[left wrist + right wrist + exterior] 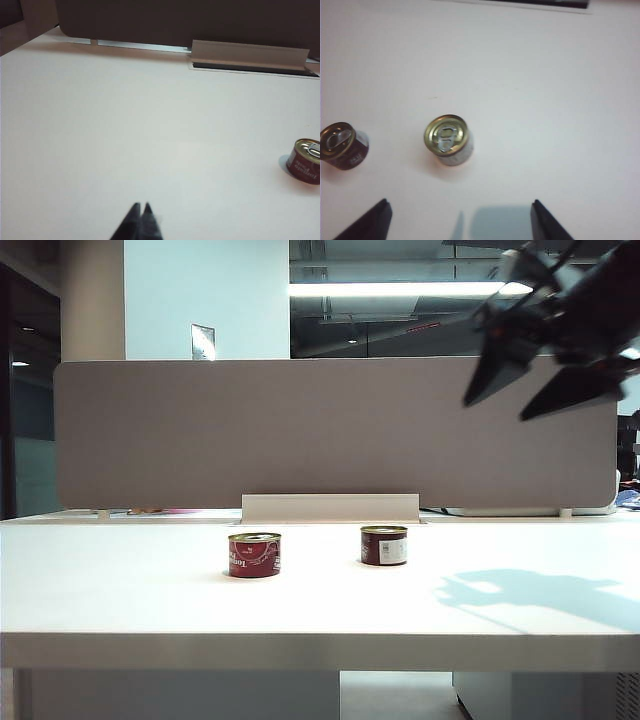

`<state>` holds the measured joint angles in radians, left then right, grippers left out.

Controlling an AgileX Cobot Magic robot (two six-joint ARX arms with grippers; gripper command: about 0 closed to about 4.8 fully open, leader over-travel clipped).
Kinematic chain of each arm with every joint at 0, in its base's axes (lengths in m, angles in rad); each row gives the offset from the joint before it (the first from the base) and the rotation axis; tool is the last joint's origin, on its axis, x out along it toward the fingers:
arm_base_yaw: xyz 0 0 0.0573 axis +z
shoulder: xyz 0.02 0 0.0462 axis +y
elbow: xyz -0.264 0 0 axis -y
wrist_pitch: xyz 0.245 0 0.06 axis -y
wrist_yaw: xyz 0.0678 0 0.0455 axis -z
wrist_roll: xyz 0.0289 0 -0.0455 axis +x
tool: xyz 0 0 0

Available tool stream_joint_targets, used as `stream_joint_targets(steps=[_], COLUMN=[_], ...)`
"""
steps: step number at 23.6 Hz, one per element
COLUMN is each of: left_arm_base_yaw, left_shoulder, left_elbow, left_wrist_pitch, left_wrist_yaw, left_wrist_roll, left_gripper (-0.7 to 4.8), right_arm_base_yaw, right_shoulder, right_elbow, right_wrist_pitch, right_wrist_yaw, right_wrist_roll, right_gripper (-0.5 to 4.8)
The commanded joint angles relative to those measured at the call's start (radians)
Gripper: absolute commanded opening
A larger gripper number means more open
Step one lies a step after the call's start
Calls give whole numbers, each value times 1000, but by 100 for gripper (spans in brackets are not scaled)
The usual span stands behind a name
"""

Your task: Stack a can of tomatoes on the right onto the can of tomatoes on the left.

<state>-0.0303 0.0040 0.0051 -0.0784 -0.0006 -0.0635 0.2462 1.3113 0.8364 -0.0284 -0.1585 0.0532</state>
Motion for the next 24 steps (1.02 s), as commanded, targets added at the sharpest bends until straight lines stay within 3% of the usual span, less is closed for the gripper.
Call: stream_joint_targets(steps=[1,8,24], left_arm_base_yaw=[1,1,1], left_shoulder=[0,0,0], left_elbow=[4,4,4], left_wrist_pitch=[13,13,21], left_wrist_yaw=[2,1,2], left_wrist_roll=[3,3,3], left_gripper=[-6,-6,-6], right_arm_base_yaw=[39,97,165], right_shoulder=[98,264,539], right_elbow=[85,200,360], right_wrist_pitch=[10,10,-55], right_wrist_yaw=[-1,-1,8], right_wrist_roll=[-7,-63,-53], right_gripper=[439,479,479])
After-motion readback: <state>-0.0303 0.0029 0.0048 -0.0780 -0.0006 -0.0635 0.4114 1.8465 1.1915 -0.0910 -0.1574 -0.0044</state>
